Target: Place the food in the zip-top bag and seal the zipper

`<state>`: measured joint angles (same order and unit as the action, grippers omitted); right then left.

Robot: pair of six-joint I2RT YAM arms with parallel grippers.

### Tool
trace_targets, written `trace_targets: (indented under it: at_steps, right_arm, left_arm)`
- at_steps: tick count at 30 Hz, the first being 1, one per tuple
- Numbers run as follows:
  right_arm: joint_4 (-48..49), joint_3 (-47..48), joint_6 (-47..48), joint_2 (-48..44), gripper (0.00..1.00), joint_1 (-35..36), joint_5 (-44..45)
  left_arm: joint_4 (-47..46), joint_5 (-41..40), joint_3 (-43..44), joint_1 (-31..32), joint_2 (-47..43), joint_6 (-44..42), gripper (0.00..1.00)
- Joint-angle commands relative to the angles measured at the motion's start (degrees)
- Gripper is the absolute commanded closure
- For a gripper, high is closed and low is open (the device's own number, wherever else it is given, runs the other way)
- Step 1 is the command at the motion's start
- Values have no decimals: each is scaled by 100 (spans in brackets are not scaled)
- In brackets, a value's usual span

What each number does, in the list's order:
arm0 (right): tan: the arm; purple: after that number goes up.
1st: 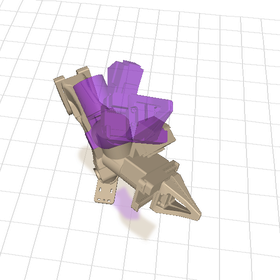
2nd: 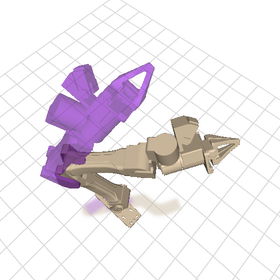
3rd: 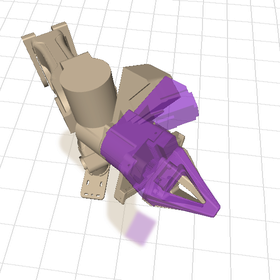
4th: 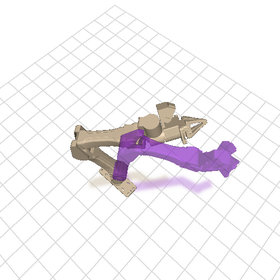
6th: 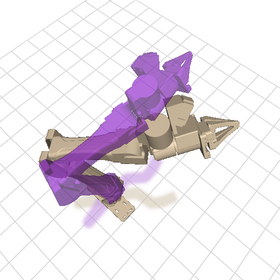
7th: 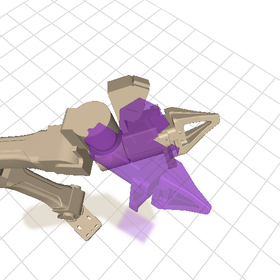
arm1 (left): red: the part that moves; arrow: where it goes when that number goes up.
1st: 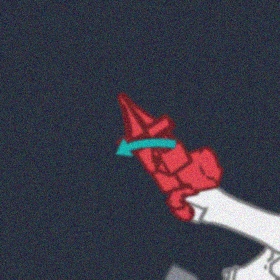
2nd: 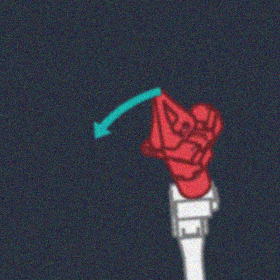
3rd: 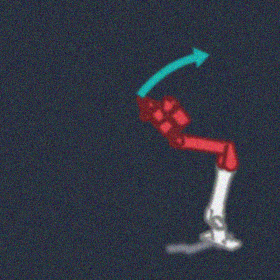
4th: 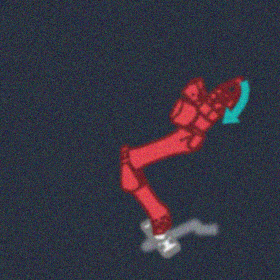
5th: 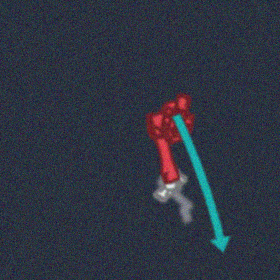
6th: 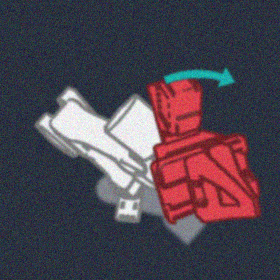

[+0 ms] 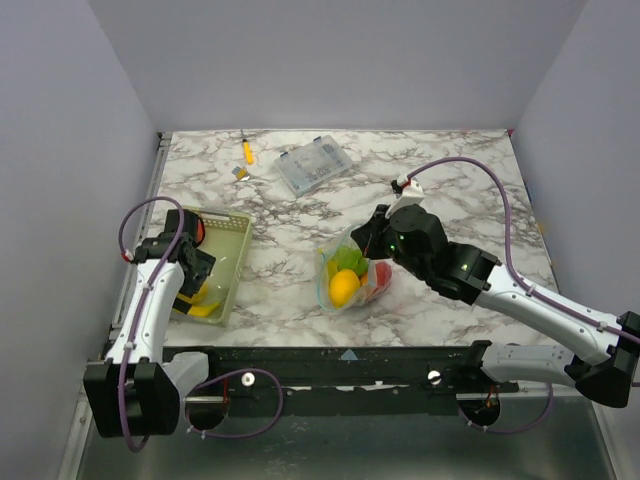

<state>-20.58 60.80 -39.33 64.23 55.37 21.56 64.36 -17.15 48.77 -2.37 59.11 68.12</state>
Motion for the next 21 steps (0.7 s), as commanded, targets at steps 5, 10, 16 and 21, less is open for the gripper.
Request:
trace_targets:
  at_steps: [5,10,16,21]
  right_arm:
    - [-183,434,189,192,99,-31,28]
    - [-271,442,81,403,99,-36,-86]
    - [-210,481,-47,502,99,-35,-240]
    - [-370,574,-70,529,99,-35,-153]
  left_arm:
    - [-50,-664,-215,71,239,699,19]
    - [-134,-669,-378,73,689,826,23]
    - [-423,-599,-750,70,856,920,23]
    - [-1237,-241,-1146,61,903,821,22]
